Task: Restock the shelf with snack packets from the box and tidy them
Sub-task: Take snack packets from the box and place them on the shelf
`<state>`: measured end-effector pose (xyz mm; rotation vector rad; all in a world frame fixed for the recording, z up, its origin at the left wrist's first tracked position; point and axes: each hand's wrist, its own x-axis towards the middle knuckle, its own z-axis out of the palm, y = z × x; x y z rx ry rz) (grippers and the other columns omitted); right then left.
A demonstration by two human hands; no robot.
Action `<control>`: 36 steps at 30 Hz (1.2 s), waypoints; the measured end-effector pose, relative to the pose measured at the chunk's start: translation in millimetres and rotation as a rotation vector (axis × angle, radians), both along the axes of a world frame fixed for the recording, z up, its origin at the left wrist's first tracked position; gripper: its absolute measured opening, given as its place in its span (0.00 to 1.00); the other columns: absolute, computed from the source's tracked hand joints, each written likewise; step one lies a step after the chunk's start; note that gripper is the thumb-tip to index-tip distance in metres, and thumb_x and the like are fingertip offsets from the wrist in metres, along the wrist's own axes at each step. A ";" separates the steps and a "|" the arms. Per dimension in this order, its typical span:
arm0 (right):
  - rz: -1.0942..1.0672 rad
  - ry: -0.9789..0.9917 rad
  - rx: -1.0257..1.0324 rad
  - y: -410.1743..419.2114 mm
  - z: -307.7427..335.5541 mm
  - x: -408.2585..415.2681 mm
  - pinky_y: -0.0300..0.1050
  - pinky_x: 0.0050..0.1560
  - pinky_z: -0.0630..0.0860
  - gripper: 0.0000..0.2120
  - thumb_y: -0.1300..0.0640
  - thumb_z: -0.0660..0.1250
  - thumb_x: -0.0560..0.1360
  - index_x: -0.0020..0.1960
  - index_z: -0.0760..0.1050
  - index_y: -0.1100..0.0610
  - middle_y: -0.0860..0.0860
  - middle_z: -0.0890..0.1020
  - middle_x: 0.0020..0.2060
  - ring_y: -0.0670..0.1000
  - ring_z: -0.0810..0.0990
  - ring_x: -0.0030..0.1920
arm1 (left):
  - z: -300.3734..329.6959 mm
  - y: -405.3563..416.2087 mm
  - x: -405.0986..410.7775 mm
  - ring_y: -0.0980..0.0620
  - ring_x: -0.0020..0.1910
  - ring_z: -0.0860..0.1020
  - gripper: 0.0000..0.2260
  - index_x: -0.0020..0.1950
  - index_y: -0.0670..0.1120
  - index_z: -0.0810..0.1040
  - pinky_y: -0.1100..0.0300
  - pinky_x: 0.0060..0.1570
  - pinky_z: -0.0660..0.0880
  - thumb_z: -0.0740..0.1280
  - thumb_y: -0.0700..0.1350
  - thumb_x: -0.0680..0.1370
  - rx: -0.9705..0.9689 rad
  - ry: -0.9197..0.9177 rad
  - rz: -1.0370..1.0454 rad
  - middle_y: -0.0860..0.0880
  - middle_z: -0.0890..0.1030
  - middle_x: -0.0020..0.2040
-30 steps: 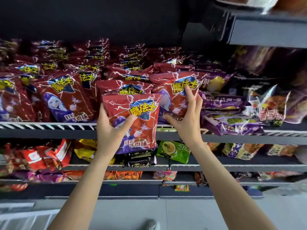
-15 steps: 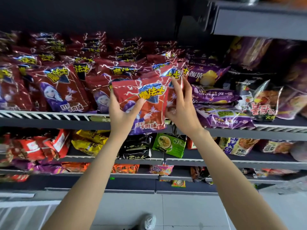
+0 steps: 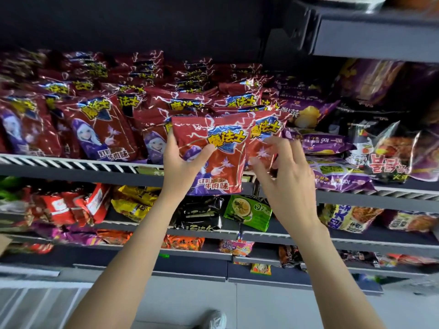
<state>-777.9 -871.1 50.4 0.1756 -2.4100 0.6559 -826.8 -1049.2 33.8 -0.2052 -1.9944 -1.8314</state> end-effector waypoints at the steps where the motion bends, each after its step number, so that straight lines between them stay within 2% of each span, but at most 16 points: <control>1: 0.090 -0.103 -0.090 -5.0 0.0 -0.5 0.35 0.32 0.65 0.24 0.44 0.67 0.75 0.64 0.68 0.58 0.49 0.76 0.46 0.47 0.74 0.39 | 1.3 0.4 2.7 0.77 0.47 0.73 0.25 0.55 0.59 0.63 0.79 0.47 0.67 0.72 0.36 0.72 -0.013 -0.004 -0.010 0.62 0.73 0.50; 3: 0.188 -0.278 -0.159 -14.1 -4.6 -2.7 0.36 0.36 0.67 0.33 0.39 0.67 0.71 0.68 0.63 0.55 0.44 0.74 0.48 0.44 0.73 0.41 | 3.2 -2.5 8.6 0.70 0.46 0.77 0.23 0.56 0.56 0.67 0.74 0.47 0.72 0.72 0.34 0.71 -0.026 -0.010 -0.052 0.57 0.77 0.49; 6: 0.218 -0.317 -0.238 -21.9 -7.1 -9.5 0.32 0.35 0.67 0.33 0.40 0.70 0.69 0.67 0.64 0.54 0.44 0.75 0.44 0.42 0.72 0.38 | 8.7 -14.6 17.9 0.65 0.47 0.79 0.23 0.58 0.53 0.68 0.69 0.49 0.74 0.73 0.36 0.71 -0.009 -0.025 -0.082 0.55 0.78 0.49; 9: 0.306 -0.333 -0.230 -35.6 -0.9 -13.8 0.30 0.34 0.66 0.16 0.42 0.70 0.69 0.46 0.69 0.51 0.44 0.70 0.36 0.40 0.70 0.33 | 16.0 -36.1 26.7 0.58 0.52 0.79 0.25 0.60 0.55 0.69 0.61 0.55 0.76 0.76 0.45 0.68 -0.017 -0.016 -0.058 0.59 0.81 0.50; 11: 0.404 -0.388 -0.278 -54.9 4.1 -15.4 0.36 0.29 0.67 0.13 0.45 0.70 0.71 0.40 0.67 0.48 0.47 0.73 0.30 0.45 0.71 0.29 | 17.6 -57.7 29.6 0.61 0.53 0.79 0.24 0.59 0.56 0.69 0.61 0.55 0.75 0.75 0.52 0.67 -0.022 -0.036 -0.064 0.64 0.81 0.49; 13: 0.457 -0.439 -0.352 -80.0 5.3 -18.0 0.47 0.30 0.70 0.11 0.46 0.69 0.72 0.46 0.72 0.51 0.53 0.79 0.30 0.52 0.73 0.28 | 18.7 -87.7 28.7 0.68 0.53 0.76 0.32 0.63 0.54 0.69 0.68 0.56 0.72 0.70 0.68 0.65 0.003 -0.071 -0.032 0.68 0.79 0.51; 15: 0.455 -0.406 -0.369 -108.1 5.8 -23.4 0.52 0.31 0.72 0.17 0.45 0.68 0.73 0.51 0.72 0.57 0.55 0.79 0.29 0.55 0.75 0.28 | 15.9 -129.2 21.9 0.67 0.53 0.76 0.36 0.62 0.52 0.71 0.66 0.56 0.71 0.63 0.75 0.64 0.075 -0.066 0.022 0.66 0.79 0.53; 19: 0.451 -0.348 -0.475 -171.4 10.9 -41.0 0.50 0.33 0.76 0.20 0.43 0.64 0.72 0.52 0.70 0.58 0.54 0.81 0.32 0.51 0.79 0.30 | 11.4 -210.9 0.0 0.57 0.59 0.75 0.26 0.60 0.54 0.72 0.51 0.64 0.70 0.56 0.71 0.72 0.060 -0.044 0.119 0.56 0.76 0.60; 21: 0.422 -0.320 -0.450 -205.6 12.3 -55.7 0.50 0.34 0.74 0.17 0.45 0.64 0.75 0.54 0.69 0.57 0.54 0.81 0.34 0.52 0.78 0.32 | 10.4 -240.0 -13.7 0.58 0.63 0.72 0.29 0.62 0.58 0.69 0.53 0.67 0.67 0.57 0.74 0.69 0.040 -0.070 0.091 0.56 0.73 0.64; 24: 0.335 -0.262 -0.311 -248.5 4.7 -81.6 0.42 0.27 0.67 0.15 0.50 0.64 0.78 0.56 0.67 0.59 0.48 0.75 0.30 0.48 0.72 0.29 | 12.0 -263.8 -35.2 0.68 0.62 0.70 0.34 0.67 0.58 0.61 0.68 0.63 0.67 0.63 0.73 0.66 -0.134 -0.121 -0.013 0.55 0.70 0.66; 26: 0.226 -0.237 -0.219 -262.8 -3.1 -91.3 0.39 0.27 0.60 0.18 0.49 0.62 0.79 0.62 0.66 0.61 0.45 0.71 0.31 0.48 0.71 0.31 | 9.7 -270.2 -48.1 0.66 0.61 0.72 0.35 0.69 0.59 0.59 0.64 0.64 0.69 0.68 0.66 0.66 -0.223 -0.171 -0.067 0.54 0.71 0.65; 28: 0.135 -0.237 -0.186 -265.7 -9.1 -94.3 0.38 0.28 0.59 0.24 0.49 0.60 0.79 0.68 0.64 0.64 0.49 0.74 0.37 0.51 0.73 0.36 | 4.9 -273.7 -57.4 0.59 0.63 0.72 0.37 0.72 0.58 0.59 0.54 0.63 0.72 0.70 0.65 0.68 -0.348 -0.142 -0.048 0.54 0.70 0.66; 31: 0.093 -0.239 -0.186 -265.7 -13.3 -92.3 0.36 0.33 0.63 0.26 0.47 0.59 0.79 0.69 0.64 0.64 0.57 0.80 0.51 0.55 0.78 0.45 | 2.4 -273.6 -64.6 0.54 0.63 0.73 0.39 0.74 0.52 0.56 0.51 0.60 0.75 0.69 0.63 0.70 -0.502 -0.095 -0.005 0.53 0.66 0.66; 32: 0.073 -0.238 -0.175 -266.8 -13.8 -90.3 0.36 0.37 0.64 0.27 0.47 0.59 0.79 0.69 0.64 0.64 0.58 0.79 0.54 0.57 0.78 0.47 | 1.8 -271.9 -65.6 0.52 0.63 0.73 0.39 0.75 0.51 0.56 0.53 0.60 0.74 0.70 0.60 0.71 -0.544 -0.087 0.005 0.51 0.65 0.67; 35: -0.016 -0.282 -0.062 -272.3 -12.3 -82.8 0.45 0.42 0.69 0.34 0.42 0.63 0.76 0.71 0.60 0.63 0.60 0.74 0.60 0.61 0.76 0.55 | 2.0 -265.0 -63.7 0.54 0.63 0.70 0.36 0.74 0.45 0.58 0.74 0.53 0.66 0.72 0.50 0.72 -0.593 -0.045 0.018 0.46 0.65 0.67; 36: -0.045 -0.326 -0.019 -273.7 -10.6 -81.0 0.49 0.45 0.71 0.37 0.41 0.65 0.75 0.73 0.57 0.63 0.61 0.71 0.64 0.62 0.75 0.57 | 1.8 -263.3 -64.0 0.56 0.62 0.70 0.34 0.73 0.44 0.60 0.76 0.52 0.65 0.72 0.48 0.73 -0.567 -0.025 0.015 0.46 0.66 0.66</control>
